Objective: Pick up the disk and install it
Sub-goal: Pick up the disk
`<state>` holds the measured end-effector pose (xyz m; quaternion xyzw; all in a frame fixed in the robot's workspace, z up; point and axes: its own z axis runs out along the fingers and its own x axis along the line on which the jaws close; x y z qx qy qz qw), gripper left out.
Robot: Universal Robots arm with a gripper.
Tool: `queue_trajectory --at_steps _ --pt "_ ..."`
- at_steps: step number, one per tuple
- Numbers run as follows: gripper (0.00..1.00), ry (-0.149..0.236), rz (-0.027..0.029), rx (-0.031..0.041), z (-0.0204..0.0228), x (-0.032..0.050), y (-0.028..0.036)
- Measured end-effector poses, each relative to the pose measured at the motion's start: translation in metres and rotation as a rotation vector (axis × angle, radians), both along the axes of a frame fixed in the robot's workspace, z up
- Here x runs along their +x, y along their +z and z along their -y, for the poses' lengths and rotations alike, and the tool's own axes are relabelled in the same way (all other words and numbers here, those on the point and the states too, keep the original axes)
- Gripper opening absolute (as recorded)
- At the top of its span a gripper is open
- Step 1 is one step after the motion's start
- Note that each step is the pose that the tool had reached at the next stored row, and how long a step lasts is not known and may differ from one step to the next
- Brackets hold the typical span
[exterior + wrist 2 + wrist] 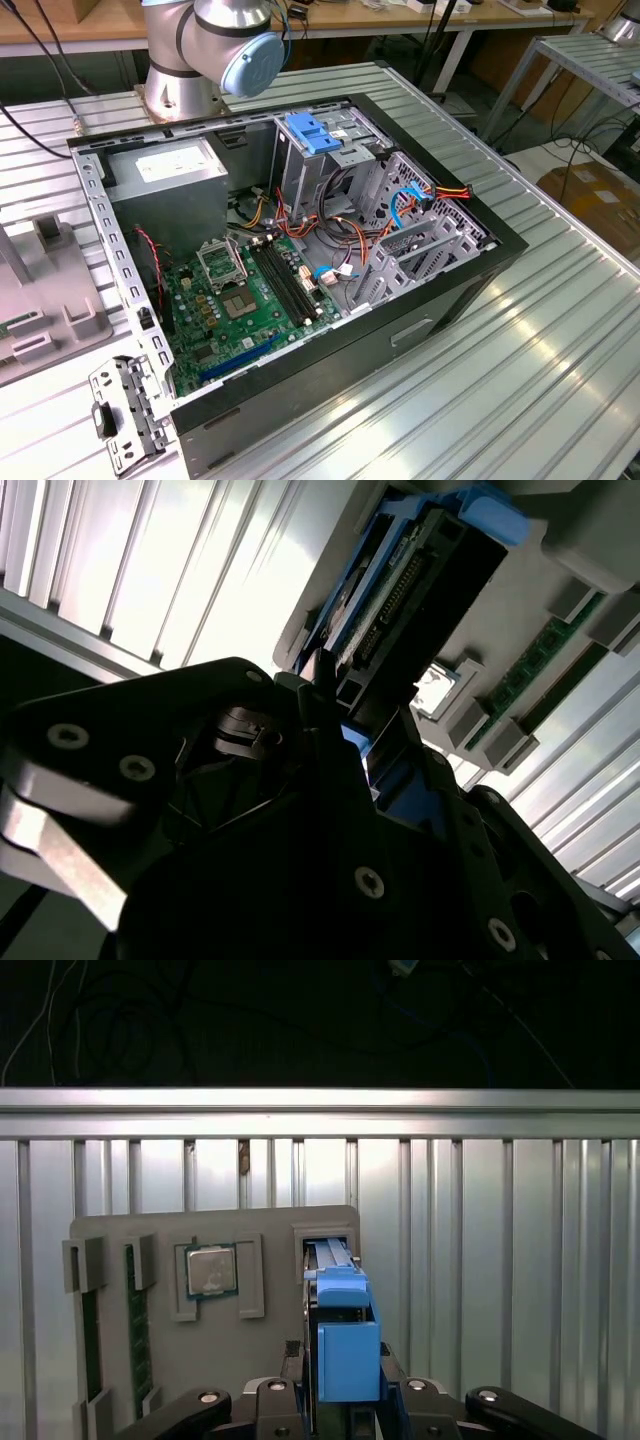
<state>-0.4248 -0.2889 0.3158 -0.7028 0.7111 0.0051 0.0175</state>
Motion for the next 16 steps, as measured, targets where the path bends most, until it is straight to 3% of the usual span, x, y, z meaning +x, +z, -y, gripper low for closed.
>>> queue_trajectory --at_steps 16 --pt "0.37 0.000 0.0000 0.0001 0.0000 0.0000 0.0067"
